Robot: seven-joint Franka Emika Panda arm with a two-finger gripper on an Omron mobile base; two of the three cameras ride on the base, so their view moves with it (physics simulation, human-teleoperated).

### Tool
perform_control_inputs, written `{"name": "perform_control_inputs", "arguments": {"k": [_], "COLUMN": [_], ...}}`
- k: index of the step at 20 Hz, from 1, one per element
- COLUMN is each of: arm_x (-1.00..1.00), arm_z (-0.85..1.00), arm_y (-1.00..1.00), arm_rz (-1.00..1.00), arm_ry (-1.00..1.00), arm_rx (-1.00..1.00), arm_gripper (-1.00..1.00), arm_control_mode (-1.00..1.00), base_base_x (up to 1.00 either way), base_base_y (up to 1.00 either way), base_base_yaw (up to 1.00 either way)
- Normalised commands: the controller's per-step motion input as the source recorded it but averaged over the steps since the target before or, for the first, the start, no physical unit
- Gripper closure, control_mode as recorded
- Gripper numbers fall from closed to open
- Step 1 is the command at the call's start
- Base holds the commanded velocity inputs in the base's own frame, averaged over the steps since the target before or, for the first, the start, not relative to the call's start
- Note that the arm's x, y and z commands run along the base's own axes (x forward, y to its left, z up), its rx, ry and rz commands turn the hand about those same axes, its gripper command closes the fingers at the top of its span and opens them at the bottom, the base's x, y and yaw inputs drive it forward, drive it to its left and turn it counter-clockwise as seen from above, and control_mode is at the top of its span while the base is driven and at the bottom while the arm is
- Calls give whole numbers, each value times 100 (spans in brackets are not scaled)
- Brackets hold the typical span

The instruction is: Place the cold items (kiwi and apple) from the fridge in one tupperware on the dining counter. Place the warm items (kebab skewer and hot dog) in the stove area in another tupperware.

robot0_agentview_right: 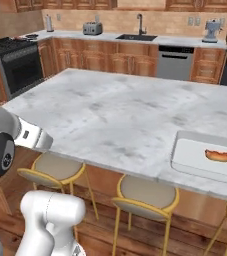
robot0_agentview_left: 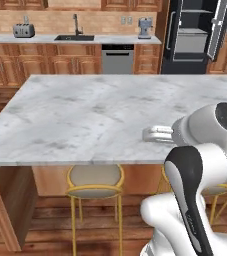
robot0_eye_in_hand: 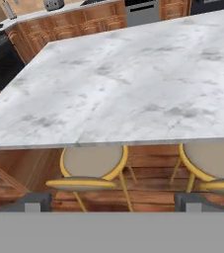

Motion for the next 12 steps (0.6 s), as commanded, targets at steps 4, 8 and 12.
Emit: {"name": "perform_control_inputs", "arguments": {"k": [4,8,12], "arm_x": [0,0,0], "arm_z": [0,0,0], "arm_y": [0,0,0], "arm_rz": [0,0,0], "arm_ry": [0,0,0], "arm_rx": [0,0,0], "arm_gripper": [-100,-100,-100], "arm_control_mode": [100,100,100], "base_base_x": [25,43,51], "base_base_y": [100,100,100], "base_base_yaw": [0,0,-3]}}
